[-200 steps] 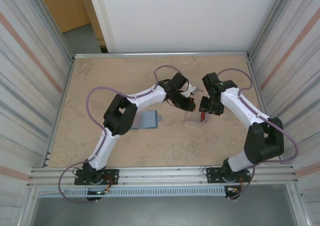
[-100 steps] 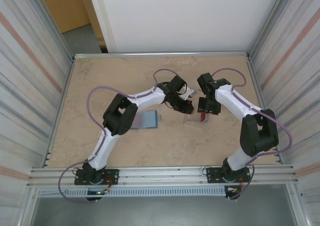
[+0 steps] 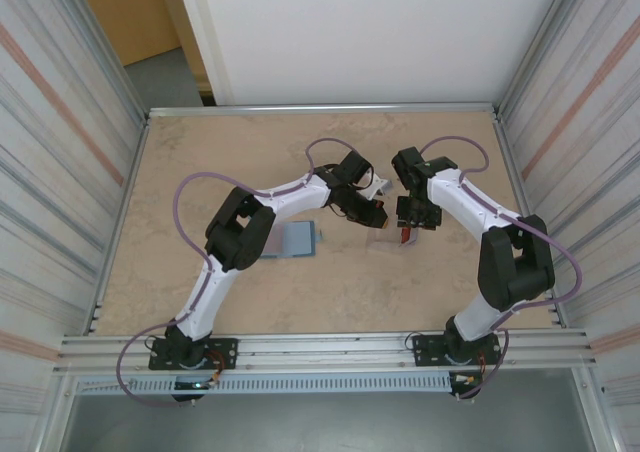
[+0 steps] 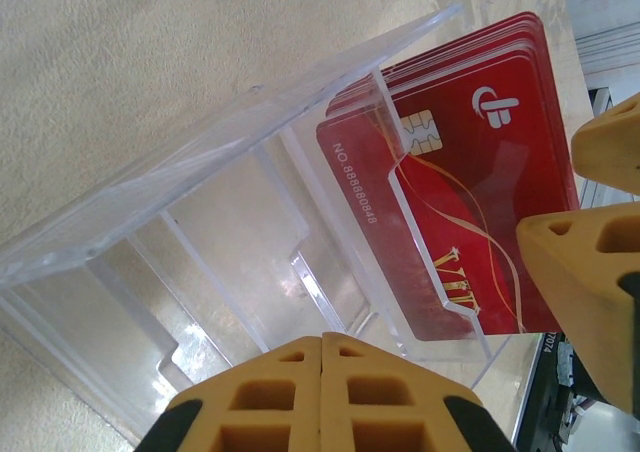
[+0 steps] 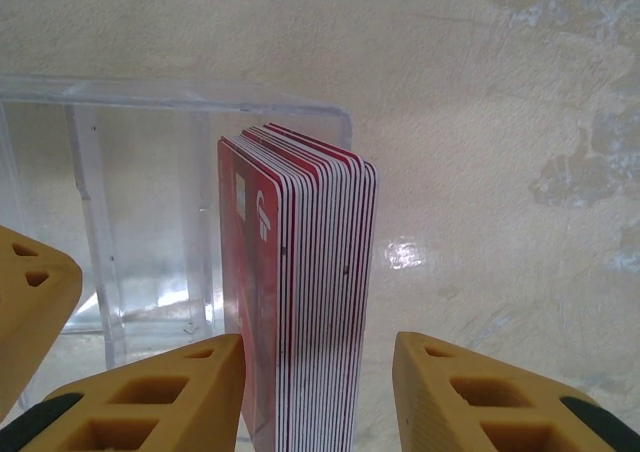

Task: Put the credit cards into the card holder
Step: Pick up the credit card from the storage box.

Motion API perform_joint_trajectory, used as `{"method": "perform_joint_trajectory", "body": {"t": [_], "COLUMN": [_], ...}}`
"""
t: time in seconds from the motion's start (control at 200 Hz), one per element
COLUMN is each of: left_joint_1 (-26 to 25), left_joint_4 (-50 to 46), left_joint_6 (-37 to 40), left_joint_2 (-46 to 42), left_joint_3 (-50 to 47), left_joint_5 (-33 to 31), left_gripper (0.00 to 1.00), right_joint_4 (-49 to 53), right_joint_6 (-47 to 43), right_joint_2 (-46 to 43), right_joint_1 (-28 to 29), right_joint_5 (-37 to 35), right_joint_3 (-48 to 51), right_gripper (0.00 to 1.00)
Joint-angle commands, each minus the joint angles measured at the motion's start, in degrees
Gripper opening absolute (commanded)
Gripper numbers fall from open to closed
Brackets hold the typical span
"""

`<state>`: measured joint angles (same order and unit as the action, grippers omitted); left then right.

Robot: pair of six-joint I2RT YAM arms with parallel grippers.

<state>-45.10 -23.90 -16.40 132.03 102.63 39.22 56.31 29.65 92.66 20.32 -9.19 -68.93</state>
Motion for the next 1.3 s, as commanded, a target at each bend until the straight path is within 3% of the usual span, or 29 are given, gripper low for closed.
{"method": "perform_joint_trajectory", "body": {"t": [0.0,0.847,1.123,1.293], "left_joint_1": [-0.2,-0.2,-0.3,-0.4], "left_joint_4": [-2.5,-2.3,-2.1,-2.1], "left_joint_6": [-0.3,-0.3,-0.4,-0.3], "left_joint_2": [0.0,-0.2,0.0,0.0], "left_joint_3": [-1.6,-2.2,-2.1,-2.2], "left_joint_5": [-0.8,-1.1,-1.2,-1.3], "left_gripper": [0.00,0.00,0.00,0.00], "right_joint_4": [2.6,4.3,2.5,1.3], "right_joint_6": [-0.9,-2.3,-2.0,-2.1], "right_joint_2": [-0.1,-1.8,0.4,2.1], "right_joint_1": [0.5,-1.6,-0.7,-0.6], "right_joint_5": [-1.6,-2.4,-1.1,-0.7], "right_joint_3": [-2.2,-1.5,-1.7,-1.2], "right_gripper": [0.42,0.37,0.46,0.47]}}
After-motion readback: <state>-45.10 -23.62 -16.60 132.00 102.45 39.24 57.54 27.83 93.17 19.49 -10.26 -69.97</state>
